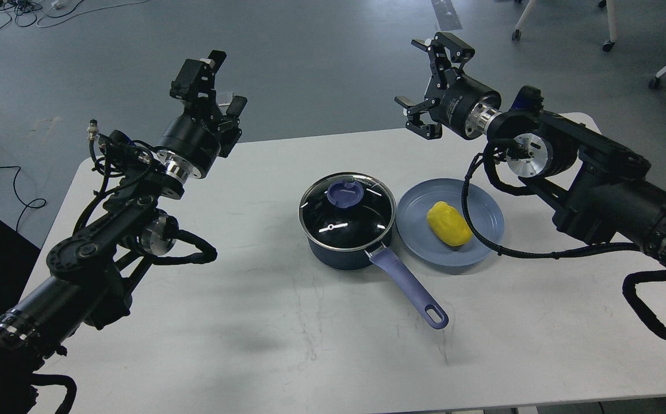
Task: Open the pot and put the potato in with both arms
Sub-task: 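Move the left gripper to the glass lid's purple knob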
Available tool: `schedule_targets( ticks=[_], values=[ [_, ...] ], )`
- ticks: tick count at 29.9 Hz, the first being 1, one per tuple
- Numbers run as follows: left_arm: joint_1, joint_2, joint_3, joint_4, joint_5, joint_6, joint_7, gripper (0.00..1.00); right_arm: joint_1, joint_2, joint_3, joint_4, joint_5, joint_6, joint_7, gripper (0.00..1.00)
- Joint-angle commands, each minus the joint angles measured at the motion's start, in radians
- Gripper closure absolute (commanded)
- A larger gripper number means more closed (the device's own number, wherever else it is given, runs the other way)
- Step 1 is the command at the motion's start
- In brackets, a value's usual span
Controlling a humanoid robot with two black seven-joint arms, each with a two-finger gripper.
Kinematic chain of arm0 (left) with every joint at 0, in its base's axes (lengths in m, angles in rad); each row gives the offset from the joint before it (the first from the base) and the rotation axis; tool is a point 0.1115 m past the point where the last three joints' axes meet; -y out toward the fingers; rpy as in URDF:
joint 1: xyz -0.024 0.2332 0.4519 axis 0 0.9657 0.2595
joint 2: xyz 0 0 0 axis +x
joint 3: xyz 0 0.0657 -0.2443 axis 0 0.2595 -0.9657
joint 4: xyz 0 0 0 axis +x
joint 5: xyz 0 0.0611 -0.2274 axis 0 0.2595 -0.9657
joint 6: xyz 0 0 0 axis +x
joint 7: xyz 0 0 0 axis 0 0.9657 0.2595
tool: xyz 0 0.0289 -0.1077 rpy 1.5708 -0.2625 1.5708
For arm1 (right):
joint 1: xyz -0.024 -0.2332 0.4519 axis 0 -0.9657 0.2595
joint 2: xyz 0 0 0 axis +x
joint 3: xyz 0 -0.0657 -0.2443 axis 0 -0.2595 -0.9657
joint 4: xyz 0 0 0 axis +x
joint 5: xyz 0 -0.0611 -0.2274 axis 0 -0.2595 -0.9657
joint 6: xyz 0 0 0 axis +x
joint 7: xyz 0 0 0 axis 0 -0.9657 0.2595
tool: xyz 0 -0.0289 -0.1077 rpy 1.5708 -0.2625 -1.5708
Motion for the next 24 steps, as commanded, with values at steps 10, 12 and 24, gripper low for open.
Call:
schedule_targets(
  ticks=[10,12,24],
  values=[
    [-0.135,0.022,0.248,-0.046,0.653,0.109,-0.002,0.01,-0.046,-0.17,0.054,0.003,0.017,-0.004,-0.003,0.0],
    [-0.171,0.021,0.353,-0.037,0.73,0.167,-0.002,0.01,-0.051,-0.189,0.054,0.0,0.017,-0.002,-0.004,0.0],
    [-0.191,-0.225,0.484,0.347,1.002,0.345,-0.002,0.01,-0.051,-0.221,0.06,0.002,0.017,-0.005,-0.004,0.0]
  ],
)
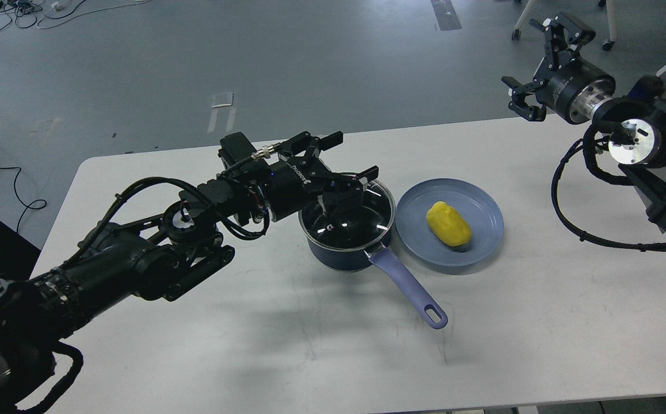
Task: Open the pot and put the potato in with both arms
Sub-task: 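Move the left gripper to the glass lid's purple knob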
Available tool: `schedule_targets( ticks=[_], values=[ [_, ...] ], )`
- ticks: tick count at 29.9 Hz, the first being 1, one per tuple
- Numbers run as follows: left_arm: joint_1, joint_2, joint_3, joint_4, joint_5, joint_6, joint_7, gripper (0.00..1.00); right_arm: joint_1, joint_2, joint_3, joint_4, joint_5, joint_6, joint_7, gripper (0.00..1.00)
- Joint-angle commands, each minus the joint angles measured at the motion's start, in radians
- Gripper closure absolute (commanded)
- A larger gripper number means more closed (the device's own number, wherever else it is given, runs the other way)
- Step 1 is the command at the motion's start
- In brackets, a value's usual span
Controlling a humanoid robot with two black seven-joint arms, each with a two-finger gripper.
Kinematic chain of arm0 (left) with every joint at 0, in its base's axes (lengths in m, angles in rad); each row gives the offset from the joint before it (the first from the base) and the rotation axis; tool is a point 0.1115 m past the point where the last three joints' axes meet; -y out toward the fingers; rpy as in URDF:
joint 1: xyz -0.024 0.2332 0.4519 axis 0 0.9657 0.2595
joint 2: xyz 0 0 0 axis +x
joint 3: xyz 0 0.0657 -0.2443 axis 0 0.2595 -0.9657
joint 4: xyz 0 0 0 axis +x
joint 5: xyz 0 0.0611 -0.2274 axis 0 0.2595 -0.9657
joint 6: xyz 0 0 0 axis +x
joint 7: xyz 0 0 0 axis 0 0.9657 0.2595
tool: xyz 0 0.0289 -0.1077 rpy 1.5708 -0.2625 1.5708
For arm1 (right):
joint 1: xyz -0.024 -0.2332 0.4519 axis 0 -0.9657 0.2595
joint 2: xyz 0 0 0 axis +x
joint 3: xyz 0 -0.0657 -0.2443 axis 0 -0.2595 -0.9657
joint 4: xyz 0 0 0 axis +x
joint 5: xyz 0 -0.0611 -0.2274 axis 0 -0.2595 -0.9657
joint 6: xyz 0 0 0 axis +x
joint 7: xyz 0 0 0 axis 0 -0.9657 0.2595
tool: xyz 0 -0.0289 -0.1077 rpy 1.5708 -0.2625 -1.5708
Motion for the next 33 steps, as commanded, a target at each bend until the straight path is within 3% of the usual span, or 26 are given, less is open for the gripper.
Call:
schedule_targets(
  ticks=[1,17,33],
  values=[
    [0.014,-0.059,0.027,0.083,0.005,0.064,0.0,0.01,0.001,-0.001,-0.001,0.001,0.0,0.0,0.0,0.0],
    [0.022,0.018,0.139,0.014,0.0,0.09,0.0,0.01,0.001,-0.018,-0.004,-0.003,-0.002,0.001,-0.001,0.0],
    [0.066,0.013,0.145,0.023,-0.003,0.09,0.0,0.01,0.001,-0.018,-0.01,-0.003,-0.002,0.0,-0.001,0.0]
  ],
)
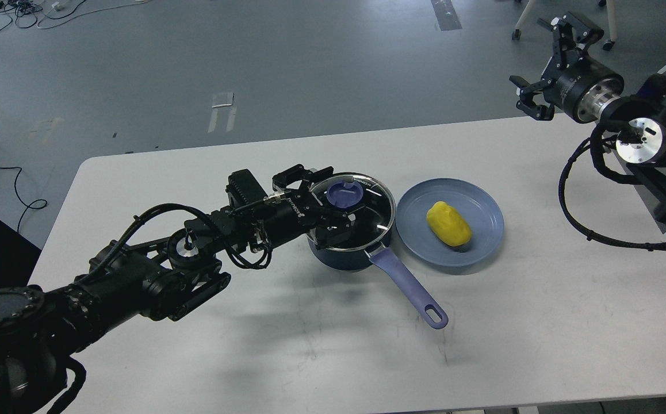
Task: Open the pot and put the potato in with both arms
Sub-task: 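Move the left gripper to the glass lid's purple knob, then close the left gripper on the purple lid knob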
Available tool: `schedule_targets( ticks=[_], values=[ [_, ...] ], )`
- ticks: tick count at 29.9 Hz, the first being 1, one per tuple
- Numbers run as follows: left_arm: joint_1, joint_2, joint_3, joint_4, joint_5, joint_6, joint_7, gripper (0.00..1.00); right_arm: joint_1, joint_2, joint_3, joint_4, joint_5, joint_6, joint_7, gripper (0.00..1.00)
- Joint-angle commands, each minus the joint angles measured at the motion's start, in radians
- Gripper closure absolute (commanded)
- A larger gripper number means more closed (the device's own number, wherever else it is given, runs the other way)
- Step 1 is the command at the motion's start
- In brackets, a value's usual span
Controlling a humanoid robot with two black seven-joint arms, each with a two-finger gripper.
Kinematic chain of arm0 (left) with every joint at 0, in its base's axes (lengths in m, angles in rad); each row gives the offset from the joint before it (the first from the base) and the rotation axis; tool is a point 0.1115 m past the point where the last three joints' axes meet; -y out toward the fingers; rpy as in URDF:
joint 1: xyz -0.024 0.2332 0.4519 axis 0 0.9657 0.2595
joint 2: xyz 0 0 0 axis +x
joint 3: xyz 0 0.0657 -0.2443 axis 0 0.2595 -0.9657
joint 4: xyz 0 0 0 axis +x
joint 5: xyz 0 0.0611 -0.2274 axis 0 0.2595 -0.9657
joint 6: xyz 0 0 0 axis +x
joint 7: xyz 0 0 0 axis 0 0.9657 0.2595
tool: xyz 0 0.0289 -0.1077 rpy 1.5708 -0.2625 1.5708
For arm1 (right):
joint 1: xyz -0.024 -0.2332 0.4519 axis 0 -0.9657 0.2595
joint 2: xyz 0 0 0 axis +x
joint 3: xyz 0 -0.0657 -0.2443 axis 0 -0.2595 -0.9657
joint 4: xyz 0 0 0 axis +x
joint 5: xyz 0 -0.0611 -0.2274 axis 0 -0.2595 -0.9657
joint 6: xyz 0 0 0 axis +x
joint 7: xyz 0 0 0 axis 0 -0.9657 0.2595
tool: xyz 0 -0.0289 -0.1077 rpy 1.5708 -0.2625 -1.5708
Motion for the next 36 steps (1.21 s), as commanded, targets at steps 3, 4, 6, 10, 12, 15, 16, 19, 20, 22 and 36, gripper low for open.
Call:
schedule_targets(
  ticks=[3,4,6,10,12,15,16,19,20,22,36],
  values=[
    [0.009,-0.001,0.0,0.003,-0.002,0.0,0.0,0.02,-0.001,-0.003,-0.003,0.0,0.0,0.0,0.0,0.0],
    [0.009,-0.001,0.0,0.003,-0.002,0.0,0.0,0.02,-0.001,-0.002,-0.003,0.0,0.0,0.0,0.0,0.0],
    [0.009,-0.001,0.0,0.005,-0.002,0.0,0.0,0.03,-0.001,-0.002,-0.003,0.0,0.0,0.0,0.0,0.0],
    [0.009,-0.001,0.0,0.008,-0.002,0.0,0.0,0.13,-0.001,-0.002,-0.004,0.0,0.0,0.0,0.0,0.0],
    [0.009,-0.001,-0.002,0.008,-0.002,0.0,0.0,0.15,-0.001,-0.002,-0.006,0.0,0.0,0.0,0.0,0.0],
    [0.009,-0.002,-0.002,0.009,-0.002,0.0,0.0,0.2,-0.003,-0.002,-0.006,0.0,0.0,0.0,0.0,0.0],
    [0.009,-0.003,0.0,0.009,-0.002,0.0,0.0,0.21,-0.003,-0.002,-0.006,0.0,0.0,0.0,0.0,0.0],
    [0.006,-0.003,0.002,0.011,-0.002,0.0,0.0,0.35,-0.004,-0.003,-0.006,0.0,0.0,0.0,-0.003,0.0],
    [0.006,-0.003,0.002,0.011,0.0,0.0,0.0,0.36,-0.005,-0.003,-0.007,0.0,0.0,0.0,-0.002,0.0],
    [0.006,-0.003,0.003,0.011,0.0,0.0,0.0,0.44,-0.011,-0.002,-0.006,0.0,0.0,0.0,-0.002,0.0],
    [0.007,0.013,0.002,0.0,0.0,0.0,0.0,0.73,-0.018,-0.002,-0.009,0.0,0.0,0.0,-0.003,0.0]
  ],
)
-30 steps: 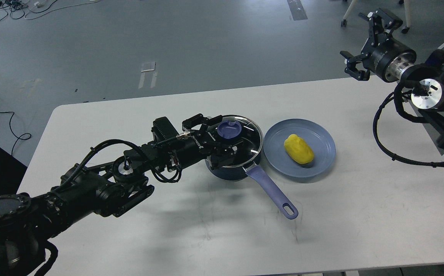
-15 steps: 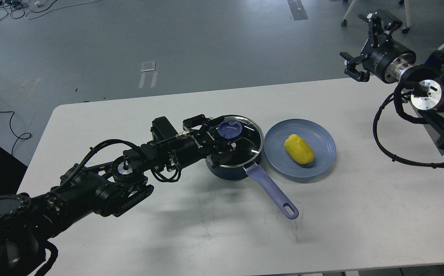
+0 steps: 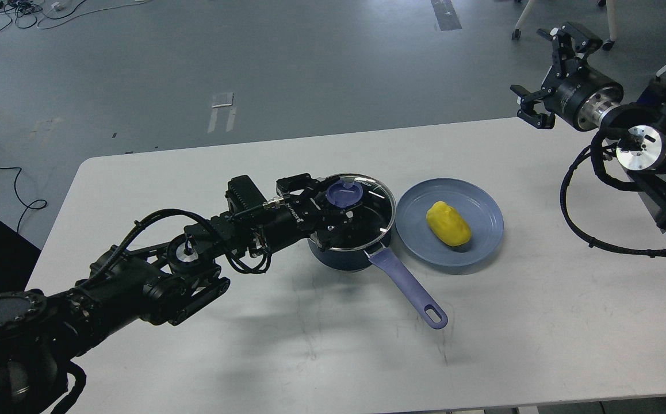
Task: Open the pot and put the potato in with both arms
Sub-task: 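Close the left gripper on the purple lid knob, then lift the glass lid off the saucepan and carry it aside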
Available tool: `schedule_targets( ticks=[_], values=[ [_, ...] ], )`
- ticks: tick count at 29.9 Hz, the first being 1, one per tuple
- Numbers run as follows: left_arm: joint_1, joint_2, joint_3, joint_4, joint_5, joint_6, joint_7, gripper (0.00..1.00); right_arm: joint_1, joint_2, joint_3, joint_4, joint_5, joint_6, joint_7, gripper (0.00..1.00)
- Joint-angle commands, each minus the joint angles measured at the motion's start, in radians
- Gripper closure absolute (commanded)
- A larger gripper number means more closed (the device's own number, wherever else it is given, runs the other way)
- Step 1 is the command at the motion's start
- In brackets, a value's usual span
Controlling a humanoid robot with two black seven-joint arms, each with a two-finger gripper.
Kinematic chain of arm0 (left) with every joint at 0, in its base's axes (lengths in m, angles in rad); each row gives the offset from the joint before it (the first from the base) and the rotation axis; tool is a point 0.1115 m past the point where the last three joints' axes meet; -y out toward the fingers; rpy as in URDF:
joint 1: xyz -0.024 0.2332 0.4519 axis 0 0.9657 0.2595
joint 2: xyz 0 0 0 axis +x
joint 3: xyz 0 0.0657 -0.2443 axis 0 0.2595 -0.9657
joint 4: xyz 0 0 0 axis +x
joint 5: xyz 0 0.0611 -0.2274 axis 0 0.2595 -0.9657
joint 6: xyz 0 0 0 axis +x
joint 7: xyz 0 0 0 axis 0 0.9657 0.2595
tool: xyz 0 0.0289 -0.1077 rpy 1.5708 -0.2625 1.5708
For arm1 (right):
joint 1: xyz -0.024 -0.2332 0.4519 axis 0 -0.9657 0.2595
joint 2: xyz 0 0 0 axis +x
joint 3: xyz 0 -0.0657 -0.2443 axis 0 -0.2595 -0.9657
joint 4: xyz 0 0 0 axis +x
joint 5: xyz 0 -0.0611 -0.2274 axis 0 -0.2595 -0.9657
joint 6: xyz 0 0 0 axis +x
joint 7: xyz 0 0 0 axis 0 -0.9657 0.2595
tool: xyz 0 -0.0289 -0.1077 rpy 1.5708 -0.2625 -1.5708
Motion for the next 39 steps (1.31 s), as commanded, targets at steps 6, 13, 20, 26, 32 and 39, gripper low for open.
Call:
schedule_targets(
  ticks=[6,13,20,26,32,39],
  values=[
    [-0.012,0.055,-0.006,-0.047,-0.006,0.0,0.0,0.73,0.002,-0.002,0.0,0.001,0.0,0.0,0.001,0.0],
    [-0.047,0.101,-0.012,-0.102,-0.039,0.0,0.0,0.73,0.0,0.0,0.0,0.005,0.0,0.0,0.001,0.0],
    [-0.086,0.225,-0.018,-0.179,-0.043,0.0,0.0,0.73,0.008,0.0,0.0,0.009,0.0,-0.002,0.001,0.0],
    [-0.08,0.324,-0.021,-0.182,-0.054,0.0,0.0,0.73,0.014,0.006,0.0,0.009,0.0,-0.011,-0.001,0.0],
    [-0.043,0.437,-0.015,-0.182,-0.085,0.0,0.0,0.73,0.015,0.012,-0.002,0.008,0.0,-0.011,-0.001,0.0],
    [0.051,0.502,-0.015,-0.178,-0.12,0.0,0.0,0.73,0.017,0.014,-0.002,0.006,0.0,-0.015,-0.001,0.0]
  ],
)
